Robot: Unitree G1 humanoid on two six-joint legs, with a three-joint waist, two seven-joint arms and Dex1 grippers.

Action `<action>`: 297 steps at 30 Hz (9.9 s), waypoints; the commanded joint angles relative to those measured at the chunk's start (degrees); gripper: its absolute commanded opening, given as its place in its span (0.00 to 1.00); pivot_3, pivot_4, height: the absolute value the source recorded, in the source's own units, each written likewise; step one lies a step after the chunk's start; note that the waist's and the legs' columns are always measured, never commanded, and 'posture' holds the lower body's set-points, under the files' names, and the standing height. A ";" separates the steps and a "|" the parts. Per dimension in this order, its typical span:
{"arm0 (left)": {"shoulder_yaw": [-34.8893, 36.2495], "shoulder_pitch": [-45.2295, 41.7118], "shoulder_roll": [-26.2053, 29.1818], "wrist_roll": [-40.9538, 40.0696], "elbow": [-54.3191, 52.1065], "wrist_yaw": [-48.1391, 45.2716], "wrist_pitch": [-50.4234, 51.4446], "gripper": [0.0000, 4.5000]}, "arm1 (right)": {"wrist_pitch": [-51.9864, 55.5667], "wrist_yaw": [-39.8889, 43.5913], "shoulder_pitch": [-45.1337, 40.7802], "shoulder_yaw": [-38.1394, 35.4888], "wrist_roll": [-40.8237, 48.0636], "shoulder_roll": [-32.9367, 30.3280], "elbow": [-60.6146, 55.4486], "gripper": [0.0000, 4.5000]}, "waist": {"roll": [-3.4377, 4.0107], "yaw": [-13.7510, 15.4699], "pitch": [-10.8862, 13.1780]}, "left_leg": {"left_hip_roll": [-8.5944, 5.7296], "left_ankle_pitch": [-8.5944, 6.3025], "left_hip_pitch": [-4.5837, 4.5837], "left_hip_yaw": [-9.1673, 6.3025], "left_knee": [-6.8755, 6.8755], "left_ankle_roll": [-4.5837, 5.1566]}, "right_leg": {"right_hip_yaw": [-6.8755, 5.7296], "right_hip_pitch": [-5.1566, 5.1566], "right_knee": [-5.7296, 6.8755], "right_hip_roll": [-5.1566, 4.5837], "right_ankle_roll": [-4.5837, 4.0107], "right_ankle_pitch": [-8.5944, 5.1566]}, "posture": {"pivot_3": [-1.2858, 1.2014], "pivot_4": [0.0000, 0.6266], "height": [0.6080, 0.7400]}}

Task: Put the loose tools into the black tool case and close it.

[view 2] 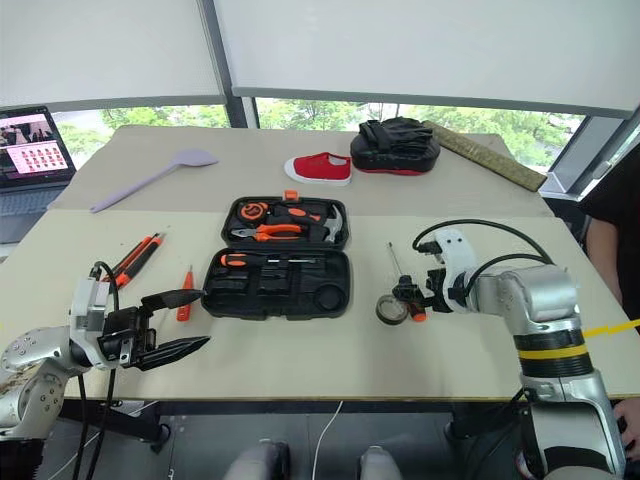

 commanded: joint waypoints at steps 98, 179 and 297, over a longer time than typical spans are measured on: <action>9.89 16.44 -7.86 3.86 -8.99 27.77 -3.62 1.00 | -82.33 35.98 -30.04 10.03 -41.55 36.57 65.96 0.01 | 0.11 -2.65 0.17 | 1.12 0.20 0.87 0.13 -0.24 -0.80 | 0.10 -0.16 0.94 1.07 -1.18 0.11 | 0.52 0.24 1.00; 11.93 4.46 -5.93 -2.25 -18.82 74.89 41.90 1.00 | -80.57 57.34 7.32 -1.70 -8.12 11.91 2.27 0.99 | -0.55 -0.81 0.17 | 1.08 0.07 1.50 0.08 -0.92 -1.24 | 0.29 0.06 0.88 1.21 -1.45 -0.38 | 0.52 0.24 1.00; -11.43 -51.53 -2.62 32.43 71.14 -6.44 -38.37 0.46 | -66.45 51.39 16.00 -3.19 -4.45 0.49 -12.19 1.00 | -0.59 0.73 0.20 | 1.02 0.06 0.79 -0.06 0.10 -1.11 | 0.09 0.02 1.07 1.19 -1.05 -0.35 | 0.52 0.24 1.00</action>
